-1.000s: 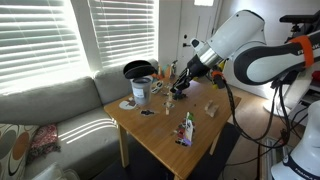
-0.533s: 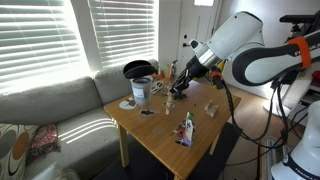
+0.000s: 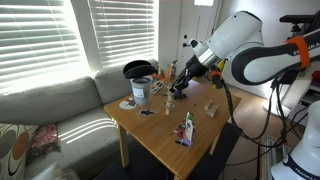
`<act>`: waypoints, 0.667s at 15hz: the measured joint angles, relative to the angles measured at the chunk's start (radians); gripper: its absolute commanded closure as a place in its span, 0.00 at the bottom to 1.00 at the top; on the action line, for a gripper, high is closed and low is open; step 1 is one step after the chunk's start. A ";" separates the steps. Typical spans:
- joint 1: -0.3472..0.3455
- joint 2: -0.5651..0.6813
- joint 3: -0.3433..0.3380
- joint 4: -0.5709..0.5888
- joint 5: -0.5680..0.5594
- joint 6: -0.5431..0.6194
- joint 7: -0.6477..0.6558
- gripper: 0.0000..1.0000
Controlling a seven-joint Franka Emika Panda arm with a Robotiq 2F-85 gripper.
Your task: Pick up the top most laying wooden block and stack it vertically on the vertical wooden block on the table
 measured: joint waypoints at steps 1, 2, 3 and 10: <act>-0.001 0.001 0.000 0.001 0.000 0.000 0.000 0.93; -0.002 0.003 0.000 0.003 0.000 0.000 0.000 0.93; -0.003 0.006 0.000 0.005 0.000 0.000 0.001 0.93; -0.003 0.017 0.005 0.015 0.000 0.000 0.002 0.93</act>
